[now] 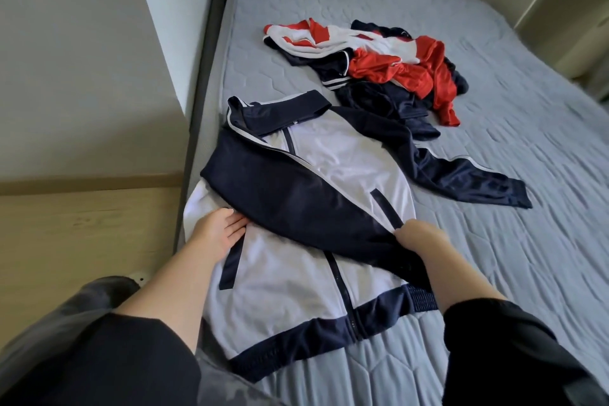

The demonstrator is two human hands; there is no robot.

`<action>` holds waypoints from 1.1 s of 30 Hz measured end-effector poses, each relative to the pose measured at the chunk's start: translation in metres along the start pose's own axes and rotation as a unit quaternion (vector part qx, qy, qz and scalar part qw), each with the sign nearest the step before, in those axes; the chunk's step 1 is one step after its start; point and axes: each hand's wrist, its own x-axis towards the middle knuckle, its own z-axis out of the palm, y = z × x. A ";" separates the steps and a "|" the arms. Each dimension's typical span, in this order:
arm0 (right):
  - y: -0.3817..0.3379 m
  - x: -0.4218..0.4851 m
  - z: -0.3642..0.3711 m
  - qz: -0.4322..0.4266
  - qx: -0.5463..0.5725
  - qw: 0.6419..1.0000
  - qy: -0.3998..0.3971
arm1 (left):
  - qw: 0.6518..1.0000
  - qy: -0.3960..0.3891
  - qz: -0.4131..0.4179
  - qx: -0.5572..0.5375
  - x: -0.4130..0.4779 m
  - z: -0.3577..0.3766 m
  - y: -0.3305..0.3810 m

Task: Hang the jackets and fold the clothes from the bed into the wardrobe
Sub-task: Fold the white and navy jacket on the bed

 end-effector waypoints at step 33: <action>-0.158 -0.012 0.045 -0.328 0.121 0.922 0.168 | 0.995 0.086 0.032 0.024 0.027 0.015 0.008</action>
